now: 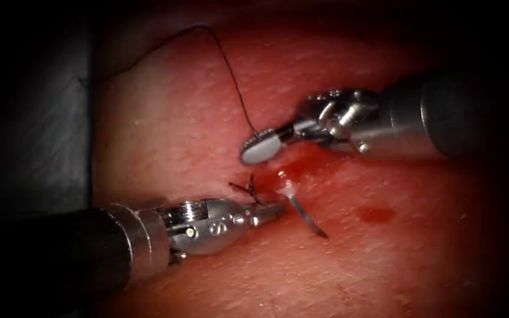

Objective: Wound Closure

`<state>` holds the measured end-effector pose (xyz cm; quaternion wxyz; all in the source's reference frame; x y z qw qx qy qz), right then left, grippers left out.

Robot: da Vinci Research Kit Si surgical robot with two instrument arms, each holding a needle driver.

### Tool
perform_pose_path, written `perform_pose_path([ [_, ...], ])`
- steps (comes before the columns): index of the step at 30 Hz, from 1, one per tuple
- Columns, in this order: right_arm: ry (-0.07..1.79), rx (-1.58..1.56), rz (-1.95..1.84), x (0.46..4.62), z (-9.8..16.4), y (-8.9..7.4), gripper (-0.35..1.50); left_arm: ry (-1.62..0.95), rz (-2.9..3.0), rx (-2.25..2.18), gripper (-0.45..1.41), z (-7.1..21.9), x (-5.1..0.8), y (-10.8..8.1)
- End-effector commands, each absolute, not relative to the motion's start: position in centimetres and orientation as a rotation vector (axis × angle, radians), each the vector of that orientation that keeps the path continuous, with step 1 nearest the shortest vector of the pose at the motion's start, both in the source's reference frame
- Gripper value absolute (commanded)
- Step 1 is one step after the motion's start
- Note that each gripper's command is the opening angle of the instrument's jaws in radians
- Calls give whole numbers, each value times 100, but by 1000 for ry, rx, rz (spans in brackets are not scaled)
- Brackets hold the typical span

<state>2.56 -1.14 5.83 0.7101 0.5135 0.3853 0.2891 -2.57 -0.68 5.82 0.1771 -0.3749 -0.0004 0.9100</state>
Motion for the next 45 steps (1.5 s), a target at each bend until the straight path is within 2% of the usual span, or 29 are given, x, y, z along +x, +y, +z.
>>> perform_pose_path([
  [1, 899, 1109, 641, 258, 593, -116, -35, -1, 2582, -1066, -45, 587, -264, -72],
  [2, 931, 1067, 634, 258, 596, -112, -3, 4, 2592, -1069, -45, 586, -264, -72],
  [3, 967, 987, 686, 255, 603, -100, 51, 29, 2610, -1085, -45, 584, -264, -70],
  [4, 972, 969, 712, 253, 606, -95, 93, 48, 2611, -1099, -45, 582, -263, -70],
  [5, 972, 969, 712, 253, 606, -95, 93, 48, 2611, -1099, -45, 582, -263, -70],
  [6, 974, 950, 740, 250, 609, -91, 110, 74, 2615, -1117, -45, 581, -263, -69],
  [8, 979, 893, 758, 246, 614, -85, 112, 110, 2634, -1137, -45, 578, -263, -68],
  [11, 979, 766, 788, 241, 618, -79, 127, 163, 2675, -1175, -45, 574, -262, -68],
  [14, 984, 645, 752, 233, 618, -79, 127, 199, 2702, -1221, -45, 573, -262, -69],
  [17, 981, 569, 720, 228, 617, -81, 138, 248, 2707, -1256, -45, 574, -263, -69],
  [18, 981, 560, 712, 226, 616, -81, 140, 262, 2705, -1264, -38, 574, -263, -69],
  [20, 982, 551, 696, 220, 615, -82, 140, 298, 2705, -1280, -6, 574, -264, -69],
  [24, 1033, 467, 607, 195, 610, -82, 140, 384, 2705, -1320, 24, 567, -275, -73],
  [35, 1061, 416, 565, 163, 601, -83, 130, 471, 2696, -1373, 29, 539, -297, -71],
  [38, 1091, 412, 582, 156, 599, -79, 120, 481, 2679, -1387, 29, 532, -304, -67],
  [45, 1104, 398, 581, 153, 591, -72, 113, 503, 2658, -1397, 29, 530, -315, -63],
])
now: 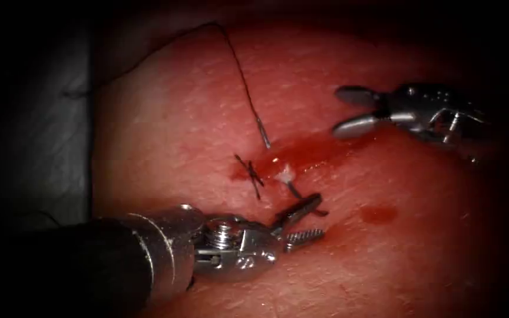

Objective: Wound Closure

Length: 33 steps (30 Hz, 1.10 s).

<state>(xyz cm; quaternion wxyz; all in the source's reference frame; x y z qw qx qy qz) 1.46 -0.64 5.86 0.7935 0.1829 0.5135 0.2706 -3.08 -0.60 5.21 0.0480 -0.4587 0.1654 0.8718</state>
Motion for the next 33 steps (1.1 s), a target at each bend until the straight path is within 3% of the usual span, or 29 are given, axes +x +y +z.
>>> perform_pose_path([
  [1, 1104, 398, 581, 153, 590, -72, 112, 503, 2658, -1397, 29, 531, -316, -62],
  [7, 1104, 398, 581, 153, 589, -73, 103, 532, 2636, -1410, 24, 530, -322, -52],
  [14, 1104, 398, 581, 153, 589, -73, 98, 566, 2608, -1388, 0, 531, -310, -43],
  [18, 1104, 398, 581, 153, 589, -74, 98, 576, 2608, -1370, 0, 536, -307, -40],
  [22, 1104, 398, 581, 153, 589, -74, 102, 583, 2607, -1359, 26, 541, -304, -36],
  [26, 1104, 397, 581, 153, 588, -75, 102, 578, 2602, -1359, 31, 542, -304, -35],
  [29, 1104, 397, 581, 153, 588, -75, 102, 573, 2597, -1358, 19, 542, -304, -35],
  [33, 1104, 397, 581, 153, 588, -76, 103, 538, 2564, -1358, -45, 544, -302, -34],
])
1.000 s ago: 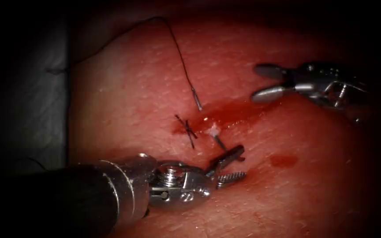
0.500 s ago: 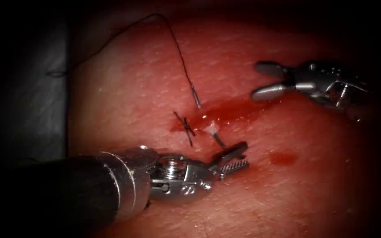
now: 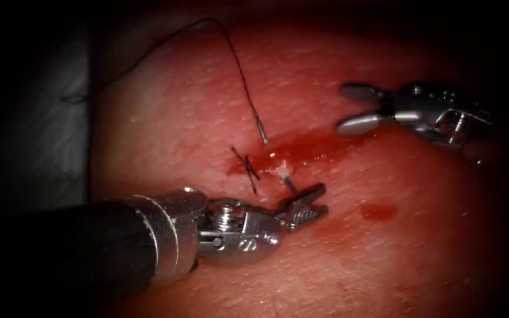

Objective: Wound Closure

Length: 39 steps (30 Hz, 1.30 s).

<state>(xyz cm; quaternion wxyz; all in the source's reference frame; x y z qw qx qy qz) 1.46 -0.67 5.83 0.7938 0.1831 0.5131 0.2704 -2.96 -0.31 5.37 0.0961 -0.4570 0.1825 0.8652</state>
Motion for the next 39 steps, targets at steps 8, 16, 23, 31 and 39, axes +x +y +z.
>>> perform_pose_path([
  [8, 1104, 399, 581, 152, 587, -75, 96, 437, 2486, -1422, -45, 550, -295, -35],
  [16, 1109, 397, 584, 152, 587, -75, 93, 63, 2143, -1549, -45, 535, -299, -47],
  [23, 1109, 396, 584, 152, 587, -76, 90, -175, 1904, -1572, -45, 514, -295, -49],
  [31, 1118, 409, 574, 153, 588, -77, 75, -361, 1720, -1613, -45, 474, -293, -46],
  [39, 1121, 413, 571, 153, 589, -77, 63, -338, 1797, -1712, -45, 433, -301, -61],
])
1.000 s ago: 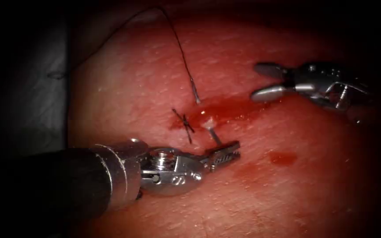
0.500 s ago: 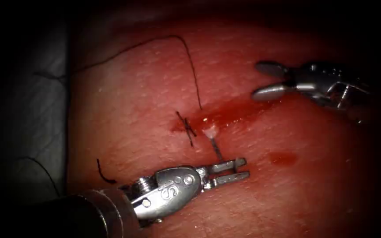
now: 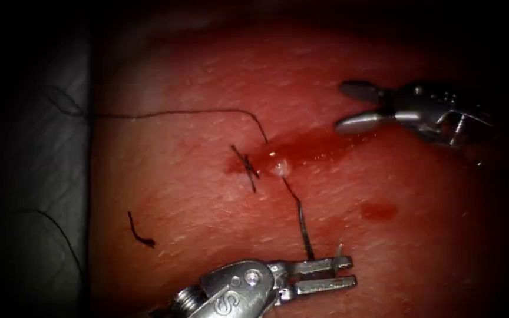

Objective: Wound Closure

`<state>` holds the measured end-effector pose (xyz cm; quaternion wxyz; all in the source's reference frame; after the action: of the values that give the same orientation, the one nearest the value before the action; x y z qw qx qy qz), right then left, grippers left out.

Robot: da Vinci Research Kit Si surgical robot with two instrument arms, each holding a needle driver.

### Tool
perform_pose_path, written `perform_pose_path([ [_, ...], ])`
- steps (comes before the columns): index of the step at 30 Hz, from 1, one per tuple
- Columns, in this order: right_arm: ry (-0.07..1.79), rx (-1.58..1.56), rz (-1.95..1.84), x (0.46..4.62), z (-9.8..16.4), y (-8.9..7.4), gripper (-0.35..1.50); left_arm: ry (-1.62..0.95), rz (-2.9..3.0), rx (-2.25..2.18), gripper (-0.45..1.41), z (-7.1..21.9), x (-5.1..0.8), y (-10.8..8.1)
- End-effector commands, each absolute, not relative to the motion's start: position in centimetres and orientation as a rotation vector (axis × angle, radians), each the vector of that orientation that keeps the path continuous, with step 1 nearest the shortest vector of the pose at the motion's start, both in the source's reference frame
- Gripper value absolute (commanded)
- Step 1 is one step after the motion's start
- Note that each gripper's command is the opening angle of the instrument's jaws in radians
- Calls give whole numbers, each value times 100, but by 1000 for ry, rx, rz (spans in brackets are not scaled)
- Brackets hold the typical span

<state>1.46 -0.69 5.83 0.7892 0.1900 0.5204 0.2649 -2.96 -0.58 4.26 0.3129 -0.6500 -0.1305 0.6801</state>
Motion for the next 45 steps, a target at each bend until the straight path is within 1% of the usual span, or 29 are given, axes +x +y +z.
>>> perform_pose_path([
  [1, 1123, 415, 569, 153, 589, -77, 63, -285, 1841, -1730, -45, 430, -301, -62],
  [3, 1123, 415, 568, 153, 590, -77, 61, -150, 1952, -1768, -45, 427, -302, -61],
  [5, 1126, 419, 565, 154, 590, -77, 60, 81, 2192, -1787, -45, 425, -301, -56],
  [7, 1129, 423, 562, 154, 590, -78, 60, 148, 2261, -1798, -45, 425, -299, -51],
  [8, 1140, 431, 557, 153, 590, -78, 56, 225, 2333, -1770, -45, 426, -295, -44],
  [10, 1144, 437, 554, 153, 589, -79, 56, 256, 2362, -1763, -45, 427, -290, -37],
  [14, 1146, 437, 547, 154, 585, -81, 65, 348, 2439, -1744, -45, 423, -270, -9],
  [19, 1148, 440, 546, 155, 579, -85, 68, 414, 2480, -1728, -45, 407, -248, 32],
  [24, 1159, 460, 536, 155, 572, -87, 75, 454, 2483, -1727, -45, 399, -241, 52],
  [26, 1137, 575, 644, 155, 566, -91, 78, 479, 2491, -1726, -45, 401, -241, 53],
  [27, 1137, 575, 644, 155, 566, -91, 78, 479, 2491, -1726, -45, 401, -241, 53],
  [32, 1116, 764, 745, 157, 547, -101, 75, 521, 2499, -1742, -45, 425, -253, 26],
  [33, 1109, 797, 765, 158, 544, -100, 63, 523, 2492, -1784, -45, 436, -254, 19],
  [34, 1109, 797, 765, 158, 544, -100, 63, 523, 2492, -1784, -45, 436, -254, 19],
  [35, 1099, 838, 788, 158, 542, -99, 68, 519, 2474, -1878, -45, 455, -257, 7],
  [37, 1092, 855, 805, 159, 544, -98, 68, 525, 2473, -1899, -45, 465, -259, 0],
  [38, 1089, 870, 827, 159, 546, -96, 60, 534, 2475, -1911, -45, 475, -261, -6],
  [39, 1089, 870, 827, 159, 546, -96, 60, 534, 2475, -1911, -45, 475, -261, -6],
  [40, 1086, 884, 848, 159, 547, -94, 70, 537, 2475, -1918, -45, 479, -262, -9],
  [41, 1081, 916, 888, 160, 548, -94, 93, 539, 2472, -1934, -45, 483, -265, -12],
  [44, 1086, 971, 929, 164, 548, -94, 98, 544, 2468, -1966, -45, 486, -270, -16],
  [45, 1080, 1007, 943, 170, 548, -95, 103, 556, 2471, -1980, -45, 487, -274, -17],
])
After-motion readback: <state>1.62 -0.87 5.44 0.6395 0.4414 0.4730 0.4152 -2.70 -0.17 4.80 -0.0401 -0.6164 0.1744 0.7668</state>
